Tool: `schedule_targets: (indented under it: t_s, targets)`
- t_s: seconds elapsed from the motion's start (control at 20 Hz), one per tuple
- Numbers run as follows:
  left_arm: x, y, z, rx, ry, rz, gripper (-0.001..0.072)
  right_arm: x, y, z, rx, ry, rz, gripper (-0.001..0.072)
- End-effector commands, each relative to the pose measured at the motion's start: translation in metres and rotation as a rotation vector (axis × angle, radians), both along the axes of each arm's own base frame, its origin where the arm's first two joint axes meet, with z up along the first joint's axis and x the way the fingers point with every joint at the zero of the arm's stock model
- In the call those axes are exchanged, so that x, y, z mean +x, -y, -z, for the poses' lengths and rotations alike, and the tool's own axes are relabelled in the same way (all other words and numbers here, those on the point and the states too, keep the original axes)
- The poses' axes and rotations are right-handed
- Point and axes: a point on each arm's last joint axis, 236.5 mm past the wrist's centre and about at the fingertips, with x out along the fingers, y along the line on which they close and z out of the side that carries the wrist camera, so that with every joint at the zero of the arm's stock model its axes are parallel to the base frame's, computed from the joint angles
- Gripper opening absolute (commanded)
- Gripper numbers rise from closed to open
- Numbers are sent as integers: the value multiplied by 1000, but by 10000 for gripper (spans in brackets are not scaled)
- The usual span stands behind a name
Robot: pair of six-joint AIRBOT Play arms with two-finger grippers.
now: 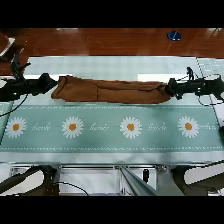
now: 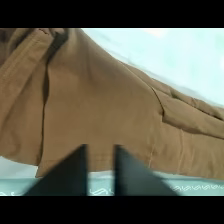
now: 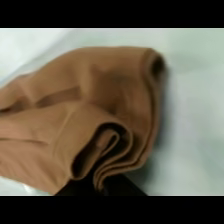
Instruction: Fold the shirts.
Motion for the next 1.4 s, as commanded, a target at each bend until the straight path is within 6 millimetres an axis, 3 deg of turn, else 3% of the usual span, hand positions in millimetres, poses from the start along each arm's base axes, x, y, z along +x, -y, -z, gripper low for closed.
schedule_targets:
  t_s: [0.0,0.15,0.25,0.5,0.75,0.9,1.05,1.2,1.25,1.35]
  targets:
    - [-9,24,0,4,1,100,15,-15,3,-45,-41,64,-82,24]
    - [-21,61,1,-1,-11,207,15,-54,15,-92,-143,123,-130,24]
    - [-28,98,1,8,5,285,15,-88,15,-121,-198,179,-123,24]
    - [-48,223,5,4,33,500,15,-163,-10,-180,-267,330,-57,24]
    - [-85,354,35,-33,-66,752,15,-198,-29,-231,-282,470,8,24]
    - [-130,419,60,-51,-171,906,14,-207,-42,-242,-246,500,-7,24]
    - [-176,462,85,-46,-231,1007,14,-202,-43,-250,-222,524,18,24]
    - [-214,482,94,-41,-277,1085,15,-201,-43,-250,-223,526,21,24]
    - [-214,483,90,-44,-275,1092,15,-201,-43,-250,-223,527,22,24]
    - [-186,473,73,-61,-251,1057,15,-199,-44,-248,-207,514,20,24]
